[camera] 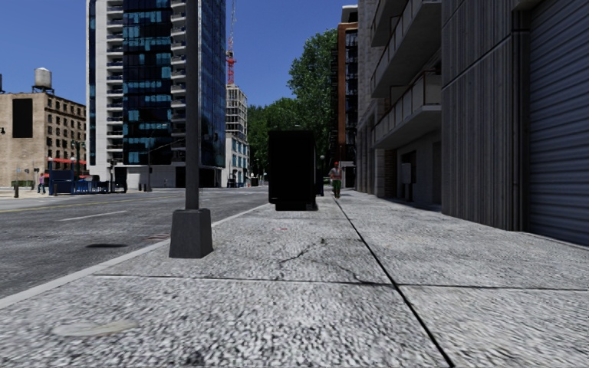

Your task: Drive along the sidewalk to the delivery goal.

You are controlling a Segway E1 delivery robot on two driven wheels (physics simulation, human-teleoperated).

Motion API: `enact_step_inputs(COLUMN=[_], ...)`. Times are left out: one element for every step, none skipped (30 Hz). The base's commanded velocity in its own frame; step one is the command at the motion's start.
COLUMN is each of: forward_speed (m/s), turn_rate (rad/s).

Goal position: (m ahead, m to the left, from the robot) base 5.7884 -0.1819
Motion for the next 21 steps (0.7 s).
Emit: enact_step_inputs(forward_speed=[2.0,2.0,2.0,2.0,2.0,2.0,2.0,2.0,2.0,2.0,2.0,2.0,2.0,2.0,2.0,2.0,2.0,2.0,2.0,2.0,2.0], turn_rate=[0.0,0.0,0.0,0.0,0.0,0.0,0.0,0.0,0.0,0.0,0.0,0.0,0.0,0.0,0.0,0.0,0.0,-0.01,-0.05,-0.09,-0.09])
